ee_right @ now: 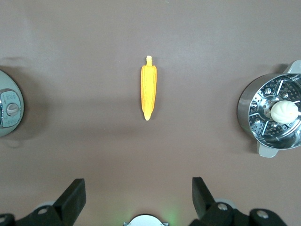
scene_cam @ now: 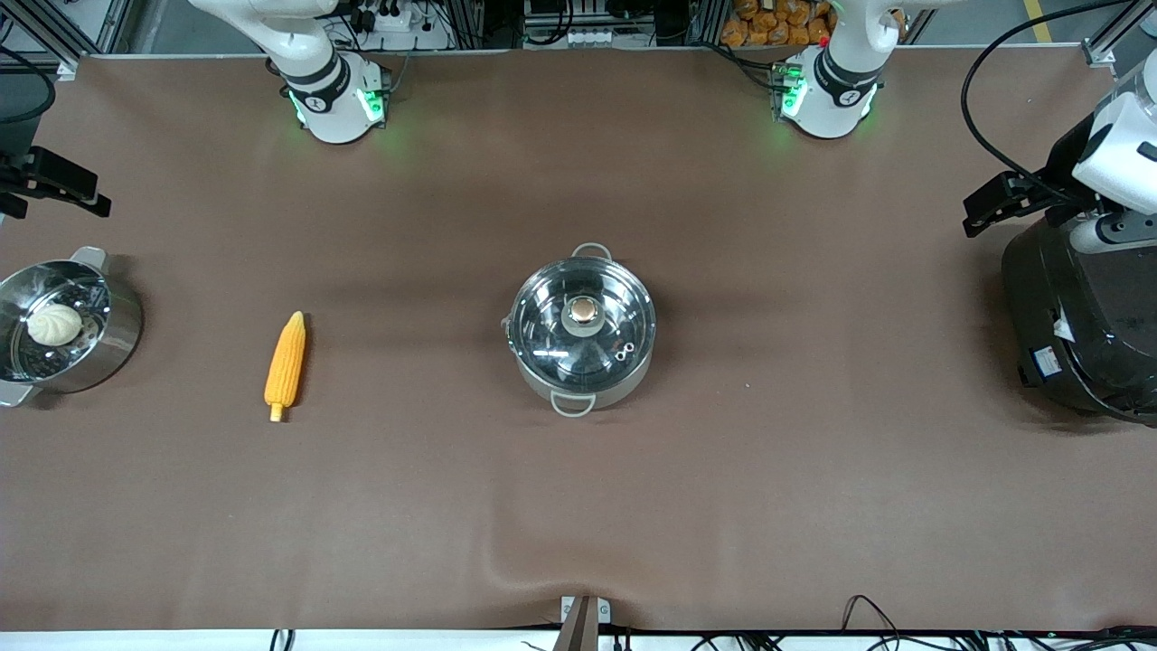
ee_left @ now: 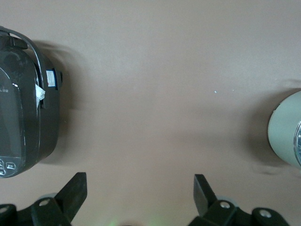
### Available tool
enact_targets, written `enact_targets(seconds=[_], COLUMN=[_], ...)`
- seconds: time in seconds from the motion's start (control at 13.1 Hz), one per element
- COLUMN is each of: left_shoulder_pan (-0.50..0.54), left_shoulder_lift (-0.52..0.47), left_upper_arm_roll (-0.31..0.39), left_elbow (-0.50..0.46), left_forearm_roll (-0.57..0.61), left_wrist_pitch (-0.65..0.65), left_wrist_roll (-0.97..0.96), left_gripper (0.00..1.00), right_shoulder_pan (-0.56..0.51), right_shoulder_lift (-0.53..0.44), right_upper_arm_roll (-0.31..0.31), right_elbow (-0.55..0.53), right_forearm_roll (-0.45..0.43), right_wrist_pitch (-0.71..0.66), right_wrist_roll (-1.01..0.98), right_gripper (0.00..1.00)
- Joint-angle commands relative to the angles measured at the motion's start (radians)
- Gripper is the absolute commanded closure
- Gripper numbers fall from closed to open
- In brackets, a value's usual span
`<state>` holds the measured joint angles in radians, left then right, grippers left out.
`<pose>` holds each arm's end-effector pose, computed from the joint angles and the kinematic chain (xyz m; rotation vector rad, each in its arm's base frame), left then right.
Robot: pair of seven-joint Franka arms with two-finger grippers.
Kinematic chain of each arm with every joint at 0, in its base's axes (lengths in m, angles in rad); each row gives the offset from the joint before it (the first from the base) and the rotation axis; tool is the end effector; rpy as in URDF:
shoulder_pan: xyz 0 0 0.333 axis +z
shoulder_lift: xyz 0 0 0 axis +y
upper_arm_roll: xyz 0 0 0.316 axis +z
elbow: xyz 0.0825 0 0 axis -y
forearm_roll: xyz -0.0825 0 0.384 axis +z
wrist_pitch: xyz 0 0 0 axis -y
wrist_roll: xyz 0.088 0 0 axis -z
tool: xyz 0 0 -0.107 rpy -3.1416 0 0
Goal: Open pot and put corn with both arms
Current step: 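Reach the right gripper toward the yellow corn cob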
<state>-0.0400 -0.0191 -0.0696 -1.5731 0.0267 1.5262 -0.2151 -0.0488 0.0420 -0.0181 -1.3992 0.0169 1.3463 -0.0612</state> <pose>0.5410 -0.0569 0.6301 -3.1049 -0.1653 0.0357 0.5422 -0.0340 0.6619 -3.1163 0.0043 0.1461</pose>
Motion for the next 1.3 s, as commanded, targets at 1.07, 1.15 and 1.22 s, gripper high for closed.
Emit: enact_targets(seconds=[1.07,1.15,1.22], left_shoulder_pan=[-0.008,-0.008,-0.006], left_shoulder_lift=[0.036,0.045,0.048], left_upper_arm_roll=[-0.006,-0.007,-0.007], left_elbow=[0.024,0.024,0.024], left_forearm_roll=[-0.028,-0.028,-0.037], left_wrist_pitch=[-0.017,-0.015,-0.015], left_wrist_roll=[0.026,0.028,0.030], left_gripper=[0.00,0.00,0.00], right_shoulder_pan=[0.030,0.030,0.030], right_shoulder_lift=[0.033,0.038,0.044], right_upper_arm_roll=[0.003,0.003,0.003], right_elbow=[-0.252,-0.302,-0.348], right_forearm_roll=[0.006,0.006,0.006], right_wrist_pitch=[0.201,0.258,0.318], right_wrist_roll=[-0.009,-0.009,-0.009], right_gripper=[0.00,0.00,0.00])
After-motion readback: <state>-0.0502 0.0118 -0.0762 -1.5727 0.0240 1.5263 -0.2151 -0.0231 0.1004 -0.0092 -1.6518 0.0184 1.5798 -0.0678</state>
